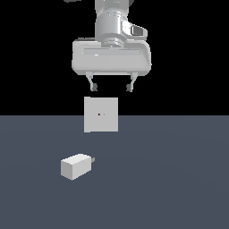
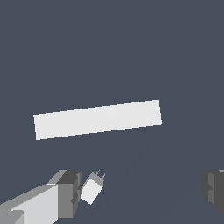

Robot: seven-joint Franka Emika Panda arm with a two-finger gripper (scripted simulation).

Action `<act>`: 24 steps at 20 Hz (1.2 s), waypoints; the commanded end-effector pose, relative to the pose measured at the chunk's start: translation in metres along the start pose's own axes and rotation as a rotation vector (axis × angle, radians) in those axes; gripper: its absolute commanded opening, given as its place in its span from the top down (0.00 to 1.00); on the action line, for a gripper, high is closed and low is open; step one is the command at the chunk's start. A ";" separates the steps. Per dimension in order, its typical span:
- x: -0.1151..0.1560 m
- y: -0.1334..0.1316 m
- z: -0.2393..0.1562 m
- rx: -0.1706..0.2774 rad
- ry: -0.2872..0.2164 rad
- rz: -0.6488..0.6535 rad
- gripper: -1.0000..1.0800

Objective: Plug the charger into the wall socket.

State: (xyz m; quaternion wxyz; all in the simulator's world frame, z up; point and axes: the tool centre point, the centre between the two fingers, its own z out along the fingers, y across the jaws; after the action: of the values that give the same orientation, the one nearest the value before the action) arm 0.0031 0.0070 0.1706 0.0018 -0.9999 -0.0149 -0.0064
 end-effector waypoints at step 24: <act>-0.056 -0.020 0.047 -0.017 0.044 0.283 0.04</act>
State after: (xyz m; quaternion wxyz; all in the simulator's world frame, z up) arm -0.0470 0.0223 0.1279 -0.0047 -0.9935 0.1112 -0.0256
